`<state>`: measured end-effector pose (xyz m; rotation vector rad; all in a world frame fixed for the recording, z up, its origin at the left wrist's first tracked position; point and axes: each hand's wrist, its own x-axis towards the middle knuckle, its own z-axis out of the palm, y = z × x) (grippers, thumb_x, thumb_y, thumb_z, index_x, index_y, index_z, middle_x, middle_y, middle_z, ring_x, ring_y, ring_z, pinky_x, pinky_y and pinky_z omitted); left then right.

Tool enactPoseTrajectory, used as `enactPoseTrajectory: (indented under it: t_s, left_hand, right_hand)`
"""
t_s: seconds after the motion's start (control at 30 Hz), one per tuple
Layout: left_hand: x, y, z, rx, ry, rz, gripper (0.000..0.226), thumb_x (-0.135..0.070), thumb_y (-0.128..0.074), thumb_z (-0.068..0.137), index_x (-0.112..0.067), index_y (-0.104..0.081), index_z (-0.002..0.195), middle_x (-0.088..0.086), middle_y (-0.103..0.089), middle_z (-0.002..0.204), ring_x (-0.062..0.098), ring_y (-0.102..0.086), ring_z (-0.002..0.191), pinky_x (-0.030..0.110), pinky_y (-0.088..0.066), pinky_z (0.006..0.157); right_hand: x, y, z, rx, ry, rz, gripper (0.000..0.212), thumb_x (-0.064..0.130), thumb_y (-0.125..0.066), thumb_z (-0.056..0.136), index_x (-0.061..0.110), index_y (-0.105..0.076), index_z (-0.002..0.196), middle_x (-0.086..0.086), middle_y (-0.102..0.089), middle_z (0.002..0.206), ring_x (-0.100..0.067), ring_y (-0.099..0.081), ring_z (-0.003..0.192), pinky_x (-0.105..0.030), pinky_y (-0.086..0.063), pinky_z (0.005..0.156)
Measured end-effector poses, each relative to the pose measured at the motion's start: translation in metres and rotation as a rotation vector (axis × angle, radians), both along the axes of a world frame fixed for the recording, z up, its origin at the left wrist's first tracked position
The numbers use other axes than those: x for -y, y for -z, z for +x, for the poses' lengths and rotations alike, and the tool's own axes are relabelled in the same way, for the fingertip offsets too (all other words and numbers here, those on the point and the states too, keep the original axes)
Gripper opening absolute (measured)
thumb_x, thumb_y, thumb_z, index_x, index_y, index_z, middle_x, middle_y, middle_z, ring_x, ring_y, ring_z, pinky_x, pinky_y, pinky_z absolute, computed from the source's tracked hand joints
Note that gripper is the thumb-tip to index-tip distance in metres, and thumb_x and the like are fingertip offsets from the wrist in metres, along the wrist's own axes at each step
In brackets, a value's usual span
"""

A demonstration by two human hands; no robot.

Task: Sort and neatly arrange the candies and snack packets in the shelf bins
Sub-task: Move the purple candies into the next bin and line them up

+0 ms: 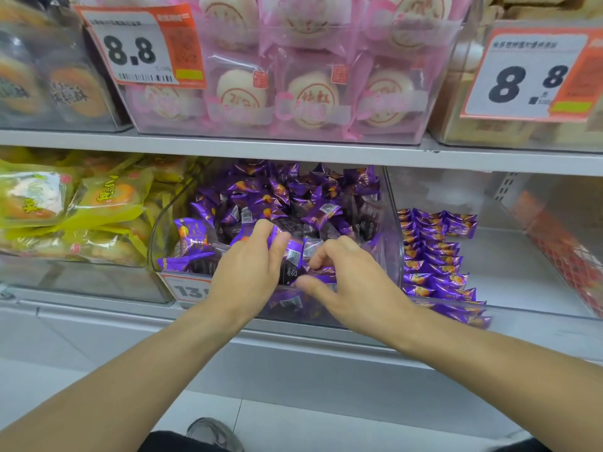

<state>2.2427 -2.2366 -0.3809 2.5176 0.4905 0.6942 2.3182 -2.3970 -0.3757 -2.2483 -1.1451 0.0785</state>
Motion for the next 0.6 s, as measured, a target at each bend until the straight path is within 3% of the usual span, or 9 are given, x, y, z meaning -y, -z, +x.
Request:
enactPoseTrajectory:
  t_s: [0.1, 0.27, 0.33, 0.43, 0.5, 0.6]
  left_hand:
    - [0.006, 0.002, 0.005, 0.002, -0.074, 0.044, 0.033, -0.046, -0.034, 0.101, -0.015, -0.042, 0.104, 0.007, -0.054, 0.058, 0.041, -0.057, 0.068, 0.048, -0.047, 0.062]
    - [0.005, -0.001, 0.005, 0.146, -0.125, -0.024, 0.033, -0.047, -0.037, 0.100, -0.016, -0.045, 0.106, 0.005, -0.050, 0.056, 0.039, -0.051, 0.063, 0.047, -0.043, 0.058]
    - [0.002, -0.004, 0.007, 0.228, -0.151, -0.077, 0.030, -0.044, -0.039, 0.101, -0.015, -0.045, 0.099, 0.002, -0.045, 0.053, 0.035, -0.045, 0.055, 0.044, -0.037, 0.053]
    - [0.002, -0.008, 0.010, 0.223, -0.140, -0.042, 0.025, -0.043, -0.038, 0.103, -0.019, -0.043, 0.096, -0.002, -0.044, 0.051, 0.026, -0.044, 0.049, 0.040, -0.030, 0.051]
    - [0.001, -0.009, 0.010, 0.189, -0.124, -0.025, 0.027, -0.044, -0.038, 0.102, -0.019, -0.046, 0.098, 0.000, -0.050, 0.052, 0.028, -0.050, 0.052, 0.041, -0.036, 0.053]
    - [-0.002, -0.013, 0.006, 0.141, -0.051, -0.021, 0.030, -0.046, -0.040, 0.101, -0.019, -0.050, 0.096, 0.001, -0.055, 0.054, 0.022, -0.053, 0.054, 0.042, -0.042, 0.057]
  right_hand:
    - [-0.002, -0.002, 0.002, 0.018, -0.025, 0.034, 0.025, 0.047, -0.077, 0.080, 0.030, -0.064, 0.091, 0.011, -0.054, 0.092, -0.002, -0.050, 0.083, -0.012, -0.035, 0.074]
    - [0.000, -0.007, 0.005, 0.043, -0.072, 0.006, 0.038, 0.043, -0.089, 0.064, 0.028, -0.069, 0.093, 0.011, -0.058, 0.090, -0.006, -0.055, 0.085, -0.022, -0.045, 0.078]
    - [0.000, -0.008, 0.005, 0.053, -0.109, -0.004, 0.036, 0.030, -0.090, 0.065, 0.025, -0.072, 0.096, 0.013, -0.059, 0.090, -0.003, -0.053, 0.083, -0.019, -0.045, 0.081]
    - [0.000, -0.010, 0.002, 0.067, -0.132, 0.047, 0.029, 0.016, -0.088, 0.070, 0.018, -0.076, 0.096, 0.016, -0.057, 0.085, 0.006, -0.048, 0.071, -0.003, -0.034, 0.070]
    - [0.000, -0.011, 0.000, 0.064, -0.115, 0.069, 0.028, 0.016, -0.088, 0.070, 0.019, -0.077, 0.096, 0.015, -0.058, 0.084, 0.012, -0.046, 0.068, -0.002, -0.032, 0.066]
    - [0.000, -0.011, 0.000, 0.049, -0.106, 0.080, 0.028, 0.017, -0.088, 0.070, 0.021, -0.078, 0.096, 0.011, -0.064, 0.086, 0.006, -0.048, 0.069, -0.008, -0.036, 0.070]
